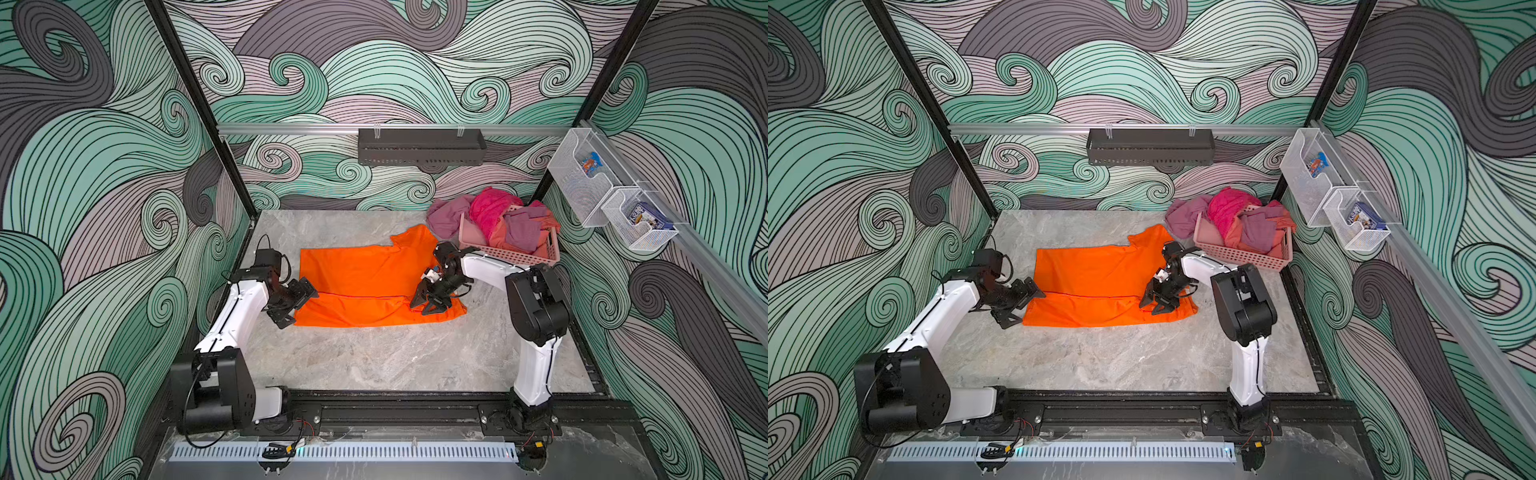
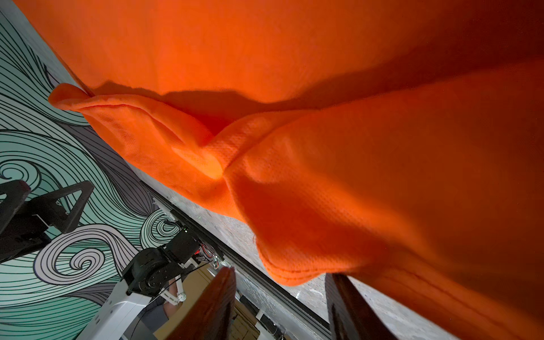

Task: Fold and stack t-shirts
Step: Smooth out the T-shirt at the center of the board.

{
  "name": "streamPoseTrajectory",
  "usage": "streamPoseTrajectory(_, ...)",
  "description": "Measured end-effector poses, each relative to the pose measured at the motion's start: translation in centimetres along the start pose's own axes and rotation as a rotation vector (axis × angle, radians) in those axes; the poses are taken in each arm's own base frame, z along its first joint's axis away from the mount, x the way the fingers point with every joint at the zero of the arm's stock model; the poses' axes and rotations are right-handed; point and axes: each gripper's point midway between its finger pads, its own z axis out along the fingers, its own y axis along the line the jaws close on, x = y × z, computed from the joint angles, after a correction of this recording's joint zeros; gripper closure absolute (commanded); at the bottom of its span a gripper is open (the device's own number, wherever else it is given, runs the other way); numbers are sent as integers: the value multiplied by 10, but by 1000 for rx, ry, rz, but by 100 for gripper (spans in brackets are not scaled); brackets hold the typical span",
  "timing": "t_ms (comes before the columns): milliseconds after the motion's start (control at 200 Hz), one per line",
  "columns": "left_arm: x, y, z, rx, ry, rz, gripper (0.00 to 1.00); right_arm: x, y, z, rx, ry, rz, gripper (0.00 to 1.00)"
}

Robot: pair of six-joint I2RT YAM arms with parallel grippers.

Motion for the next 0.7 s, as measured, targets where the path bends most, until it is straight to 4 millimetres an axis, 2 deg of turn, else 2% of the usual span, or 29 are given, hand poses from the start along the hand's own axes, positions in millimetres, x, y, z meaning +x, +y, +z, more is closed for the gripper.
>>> streamPoseTrajectory(95,0,0,0,0,1,3,4,-3,0,3,4,2,1,48)
streamPoseTrajectory(180,0,0,0,0,1,6,4,-5,-1,5,9,6,5,54)
streamPoseTrajectory(445,2,3,3,-9,10,10,4,-9,-8,11,39,6,19,100)
streamPoseTrajectory(600,2,5,5,-16,18,9,4,-11,-7,9,42,-3,11,100)
streamPoseTrajectory(700,2,5,5,-16,18,10,4,-16,1,4,34,-19,-3,100)
